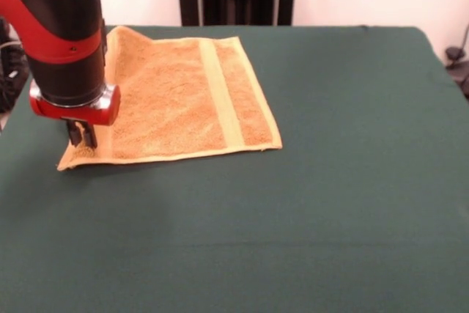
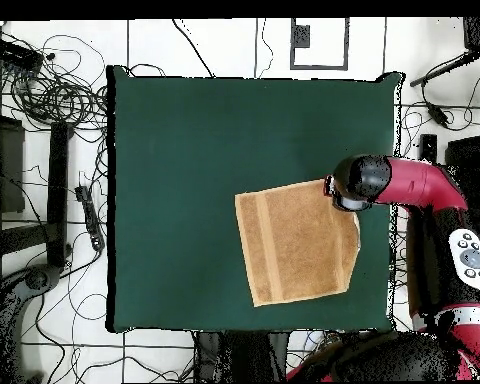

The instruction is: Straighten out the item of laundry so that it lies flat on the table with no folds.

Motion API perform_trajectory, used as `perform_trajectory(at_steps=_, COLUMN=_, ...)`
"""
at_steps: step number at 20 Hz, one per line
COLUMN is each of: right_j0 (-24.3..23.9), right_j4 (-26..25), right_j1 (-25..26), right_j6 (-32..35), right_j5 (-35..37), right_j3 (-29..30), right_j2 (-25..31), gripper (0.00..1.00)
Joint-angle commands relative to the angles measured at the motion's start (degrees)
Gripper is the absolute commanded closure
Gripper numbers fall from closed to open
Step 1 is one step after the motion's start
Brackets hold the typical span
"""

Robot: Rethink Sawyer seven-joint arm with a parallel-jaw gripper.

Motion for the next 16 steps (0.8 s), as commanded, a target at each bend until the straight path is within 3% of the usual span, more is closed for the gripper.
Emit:
perform_trajectory(at_steps=1, right_j0=3.5, right_j4=1.3, right_j1=-0.3, right_j6=-11.5, right_j5=4.4, right_j3=-2.9, right_j2=6.2, gripper=1.0)
perform_trajectory(at_steps=16, right_j0=2.6, right_j4=1.4, right_j1=-0.4, right_j6=-12.1, right_j5=2.7, right_j3=-1.8, right_j2=6.6, gripper=1.0)
